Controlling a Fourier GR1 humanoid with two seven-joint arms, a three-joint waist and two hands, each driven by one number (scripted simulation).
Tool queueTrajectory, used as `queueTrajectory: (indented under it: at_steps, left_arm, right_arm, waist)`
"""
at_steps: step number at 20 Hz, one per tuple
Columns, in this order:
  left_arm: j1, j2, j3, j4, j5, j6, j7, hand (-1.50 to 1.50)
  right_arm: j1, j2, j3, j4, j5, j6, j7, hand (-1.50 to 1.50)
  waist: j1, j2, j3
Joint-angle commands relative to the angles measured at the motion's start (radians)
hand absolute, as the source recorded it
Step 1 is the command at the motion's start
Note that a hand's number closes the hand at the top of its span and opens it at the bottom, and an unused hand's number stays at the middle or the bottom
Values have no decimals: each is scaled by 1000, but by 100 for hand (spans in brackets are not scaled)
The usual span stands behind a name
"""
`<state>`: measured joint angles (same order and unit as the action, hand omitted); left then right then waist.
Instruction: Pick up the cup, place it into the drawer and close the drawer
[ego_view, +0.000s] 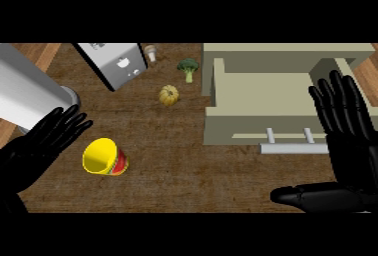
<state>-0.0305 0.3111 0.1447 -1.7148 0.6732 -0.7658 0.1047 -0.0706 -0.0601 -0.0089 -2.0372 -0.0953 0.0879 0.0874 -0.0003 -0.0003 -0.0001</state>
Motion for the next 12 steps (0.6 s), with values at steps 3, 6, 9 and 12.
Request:
queueTrajectory:
  at_steps: [3,6,9,12]
  left_arm:
    - [11,-41,56,203,-194,-129,-148,-150]
    - [13,-71,58,181,-275,-81,-174,-150]
    - [-80,-27,118,386,-367,-142,-303,-150]
    - [-120,-42,97,424,-441,-107,-347,-150]
  right_arm:
    - [-17,-27,-38,-6,-29,17,17,-150]
    - [-30,-18,-36,20,-34,19,3,-150]
    - [-42,-16,-21,-7,-25,7,41,-150]
    - [-39,-11,8,-78,-3,-18,115,-150]
  waist:
    - [-2,2,-1]
    - [1,1,0]
    - [-4,2,-1]
    - [-4,1,0]
